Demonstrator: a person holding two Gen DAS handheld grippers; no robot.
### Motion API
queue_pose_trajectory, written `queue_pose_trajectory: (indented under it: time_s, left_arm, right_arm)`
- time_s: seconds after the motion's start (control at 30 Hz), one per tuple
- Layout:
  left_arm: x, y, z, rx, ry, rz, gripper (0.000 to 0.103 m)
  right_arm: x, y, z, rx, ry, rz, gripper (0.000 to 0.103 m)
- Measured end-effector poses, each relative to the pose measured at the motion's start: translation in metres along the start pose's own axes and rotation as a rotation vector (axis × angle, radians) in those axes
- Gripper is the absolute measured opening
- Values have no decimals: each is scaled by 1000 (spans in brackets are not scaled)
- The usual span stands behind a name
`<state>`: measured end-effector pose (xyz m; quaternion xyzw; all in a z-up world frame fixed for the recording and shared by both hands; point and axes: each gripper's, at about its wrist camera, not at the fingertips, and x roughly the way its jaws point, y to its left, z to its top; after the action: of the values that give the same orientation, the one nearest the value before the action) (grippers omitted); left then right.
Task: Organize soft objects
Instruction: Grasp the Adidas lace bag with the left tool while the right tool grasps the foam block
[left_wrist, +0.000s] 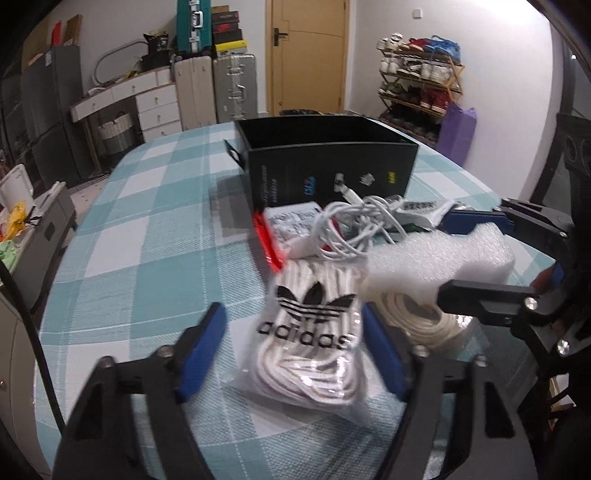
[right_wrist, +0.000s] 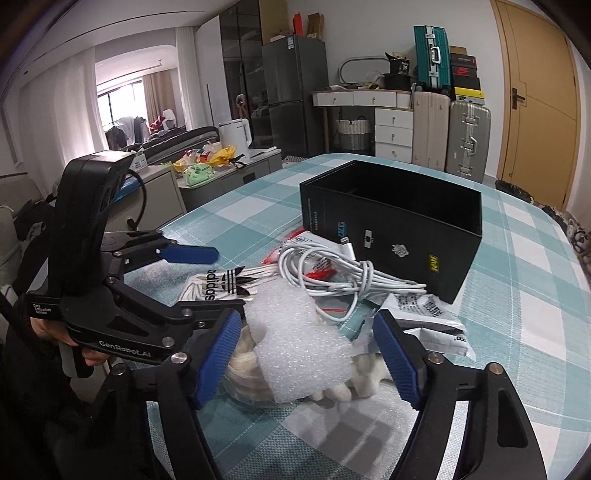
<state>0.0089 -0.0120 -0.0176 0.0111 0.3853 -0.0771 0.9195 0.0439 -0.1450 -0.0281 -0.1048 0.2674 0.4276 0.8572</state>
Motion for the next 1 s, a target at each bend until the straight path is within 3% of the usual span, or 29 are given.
queue_pose_trajectory:
  time_s: [0.13, 0.2, 0.33, 0.6, 1.0]
  left_arm:
    - [0, -2, -1, 2, 0, -29, 49]
    - [-1, -2, -1, -1, -3, -46, 44]
    - [-3, -4, -3, 5, -9, -51, 39]
    - [-15, 0, -3, -13, -28, -83, 37]
    - [-47, 4, 5, -57, -123, -140, 36]
  right_arm:
    - [0, 2, -1, -13, 8, 23, 59]
    - [1, 4, -2, -26, 17, 35, 48]
    - [0, 7, -4, -41, 8, 52, 39]
    - [-19, 0, -5, -11, -48, 59, 38]
    - [-65, -13, -3, 35, -152, 41, 38]
